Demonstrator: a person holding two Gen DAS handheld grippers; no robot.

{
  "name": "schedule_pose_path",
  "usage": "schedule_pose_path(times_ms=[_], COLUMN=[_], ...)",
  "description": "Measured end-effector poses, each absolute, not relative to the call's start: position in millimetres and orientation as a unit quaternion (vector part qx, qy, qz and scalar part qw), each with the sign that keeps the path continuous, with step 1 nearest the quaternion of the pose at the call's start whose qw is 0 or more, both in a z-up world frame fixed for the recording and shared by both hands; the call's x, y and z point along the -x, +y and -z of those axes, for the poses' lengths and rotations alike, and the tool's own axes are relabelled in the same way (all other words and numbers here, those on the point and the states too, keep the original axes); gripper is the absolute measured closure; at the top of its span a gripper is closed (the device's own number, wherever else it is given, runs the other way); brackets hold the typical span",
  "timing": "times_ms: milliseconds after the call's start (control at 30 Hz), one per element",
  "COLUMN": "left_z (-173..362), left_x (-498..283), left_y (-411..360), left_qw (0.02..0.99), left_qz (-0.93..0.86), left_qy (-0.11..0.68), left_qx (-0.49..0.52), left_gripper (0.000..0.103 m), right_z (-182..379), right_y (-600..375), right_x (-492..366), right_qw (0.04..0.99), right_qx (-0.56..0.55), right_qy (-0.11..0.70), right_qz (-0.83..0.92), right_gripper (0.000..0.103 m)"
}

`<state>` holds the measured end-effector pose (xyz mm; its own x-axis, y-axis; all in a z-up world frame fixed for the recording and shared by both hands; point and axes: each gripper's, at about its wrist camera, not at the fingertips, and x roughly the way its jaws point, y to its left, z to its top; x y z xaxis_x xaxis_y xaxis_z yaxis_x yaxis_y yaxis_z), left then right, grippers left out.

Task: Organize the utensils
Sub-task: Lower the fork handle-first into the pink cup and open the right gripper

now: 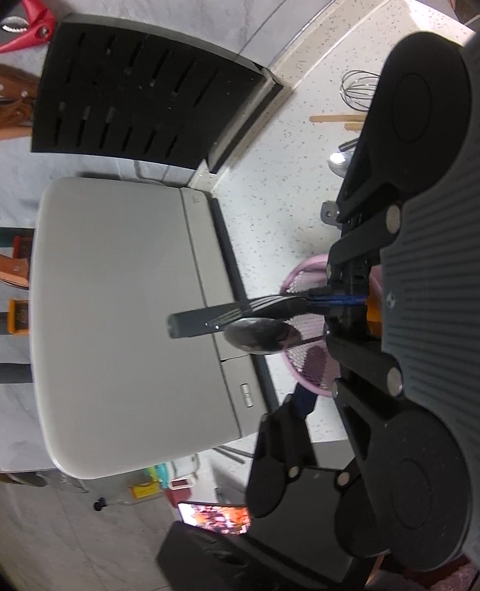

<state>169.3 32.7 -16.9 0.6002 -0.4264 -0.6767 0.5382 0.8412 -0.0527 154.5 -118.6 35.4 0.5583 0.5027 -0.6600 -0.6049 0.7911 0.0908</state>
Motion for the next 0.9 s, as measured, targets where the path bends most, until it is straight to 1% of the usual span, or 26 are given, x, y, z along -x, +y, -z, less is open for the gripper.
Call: schedule_pose_path(times_ms=[200, 333, 400, 500, 567, 600, 667, 733, 833, 900], left_z=[17.0, 17.0, 17.0, 17.0, 16.9, 17.0, 17.0, 16.9, 16.9, 17.7], left_x=[-168.5, -168.7, -168.7, -168.8, -169.0, -169.0, -168.7, -169.1, -169.1, -168.2], left_y=[32.5, 32.5, 32.5, 32.7, 32.8, 32.8, 32.8, 32.8, 32.9, 32.7], left_qw=[0.891, 0.891, 0.891, 0.891, 0.891, 0.891, 0.891, 0.891, 0.891, 0.892], left_qz=[0.271, 0.271, 0.271, 0.271, 0.271, 0.272, 0.272, 0.272, 0.271, 0.269], left_qy=[0.356, 0.356, 0.356, 0.356, 0.356, 0.356, 0.356, 0.356, 0.356, 0.355], left_qx=[-0.078, -0.078, -0.079, -0.079, -0.079, -0.079, -0.079, -0.079, -0.078, -0.078], left_gripper=[0.013, 0.013, 0.013, 0.013, 0.013, 0.013, 0.013, 0.013, 0.013, 0.013], right_z=[-29.1, -30.5, -32.3, -37.1, -40.0, -41.5, -45.5, -49.8, -56.2, -60.9], right_y=[-111.9, -113.4, -115.3, -118.2, -120.0, -121.0, -122.5, -123.8, -126.5, -130.3], right_x=[-155.7, -158.3, -159.3, -158.8, -157.0, -155.7, -153.2, -149.8, -146.2, -144.3], right_qw=[0.872, 0.871, 0.871, 0.871, 0.872, 0.872, 0.873, 0.874, 0.876, 0.879], right_qx=[0.09, 0.078, 0.071, 0.063, 0.062, 0.062, 0.062, 0.063, 0.066, 0.066], right_qy=[0.366, 0.374, 0.377, 0.377, 0.374, 0.372, 0.368, 0.364, 0.356, 0.352], right_qz=[-0.313, -0.311, -0.308, -0.309, -0.311, -0.311, -0.314, -0.317, -0.318, -0.315], right_gripper=[0.103, 0.103, 0.1, 0.093, 0.085, 0.083, 0.073, 0.067, 0.061, 0.059])
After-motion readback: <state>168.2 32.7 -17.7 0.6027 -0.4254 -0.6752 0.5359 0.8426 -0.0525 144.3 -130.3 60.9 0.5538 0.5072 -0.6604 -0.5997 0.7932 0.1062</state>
